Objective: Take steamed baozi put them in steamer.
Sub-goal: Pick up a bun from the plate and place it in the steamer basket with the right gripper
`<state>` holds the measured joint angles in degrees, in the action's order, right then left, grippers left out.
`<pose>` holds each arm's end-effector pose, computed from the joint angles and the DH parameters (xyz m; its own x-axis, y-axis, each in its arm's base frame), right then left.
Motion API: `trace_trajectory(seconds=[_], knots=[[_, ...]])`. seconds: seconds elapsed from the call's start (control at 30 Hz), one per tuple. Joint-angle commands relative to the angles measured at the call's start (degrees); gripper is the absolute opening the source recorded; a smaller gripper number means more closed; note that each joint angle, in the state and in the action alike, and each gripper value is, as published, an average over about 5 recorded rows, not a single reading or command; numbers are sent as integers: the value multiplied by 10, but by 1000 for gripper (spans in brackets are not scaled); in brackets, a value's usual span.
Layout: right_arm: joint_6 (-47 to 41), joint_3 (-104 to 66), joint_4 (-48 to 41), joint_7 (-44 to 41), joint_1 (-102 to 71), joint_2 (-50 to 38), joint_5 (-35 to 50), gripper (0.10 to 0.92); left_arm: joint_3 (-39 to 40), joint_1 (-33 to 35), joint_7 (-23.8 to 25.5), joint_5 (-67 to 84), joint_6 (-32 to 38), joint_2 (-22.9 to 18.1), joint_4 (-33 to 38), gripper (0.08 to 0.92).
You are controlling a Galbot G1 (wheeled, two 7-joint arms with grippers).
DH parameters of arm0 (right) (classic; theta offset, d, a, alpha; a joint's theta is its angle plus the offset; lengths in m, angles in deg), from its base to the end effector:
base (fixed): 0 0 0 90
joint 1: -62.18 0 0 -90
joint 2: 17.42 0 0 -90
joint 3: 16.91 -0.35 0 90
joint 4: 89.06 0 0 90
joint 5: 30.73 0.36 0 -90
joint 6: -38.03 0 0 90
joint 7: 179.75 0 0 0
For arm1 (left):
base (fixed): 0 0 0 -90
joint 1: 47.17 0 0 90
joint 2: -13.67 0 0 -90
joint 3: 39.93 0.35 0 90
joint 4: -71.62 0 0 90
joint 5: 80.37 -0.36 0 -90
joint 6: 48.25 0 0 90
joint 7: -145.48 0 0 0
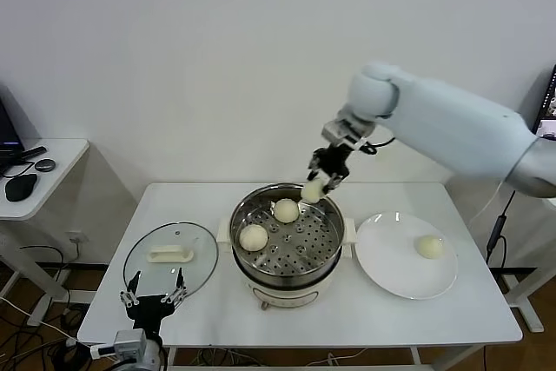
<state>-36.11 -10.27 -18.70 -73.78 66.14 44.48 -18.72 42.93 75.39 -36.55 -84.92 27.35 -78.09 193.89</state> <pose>0.5754 0.0752 0.0005 -0.0267 -0.2841 0.9584 -0.5487 -0.7972 -0.2516 0.1691 0.0330 -0.2965 -0.9518 -0.1820 0.2468 -0.1538 0.9796 0.1292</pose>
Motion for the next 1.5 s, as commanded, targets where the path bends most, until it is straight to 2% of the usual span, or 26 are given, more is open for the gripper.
trace_trajectory(seconds=[0.03, 0.2, 0.33, 0.6, 1.17, 1.27, 1.5], knots=[[229, 71, 52, 80, 11, 66, -111, 400, 2, 4, -1, 3, 0, 0, 11, 823], [258, 45, 75, 87, -22, 82, -216, 405, 4, 6, -3, 2, 1, 0, 11, 823], [266, 45, 91, 86, -42, 84, -255, 405, 4, 8, -3, 2, 1, 0, 13, 823], [259, 67, 120, 84, -55, 81, -251, 407, 2, 5, -4, 3, 1, 0, 11, 823], [238, 83, 109, 83, -61, 87, -209, 408, 5, -1, -5, 4, 1, -1, 4, 823], [231, 85, 113, 85, -54, 85, -204, 440, 7, -2, -5, 4, 1, -1, 2, 823], [207, 100, 139, 85, -20, 68, -161, 635, 10, -7, -5, 4, 1, -1, -8, 823]])
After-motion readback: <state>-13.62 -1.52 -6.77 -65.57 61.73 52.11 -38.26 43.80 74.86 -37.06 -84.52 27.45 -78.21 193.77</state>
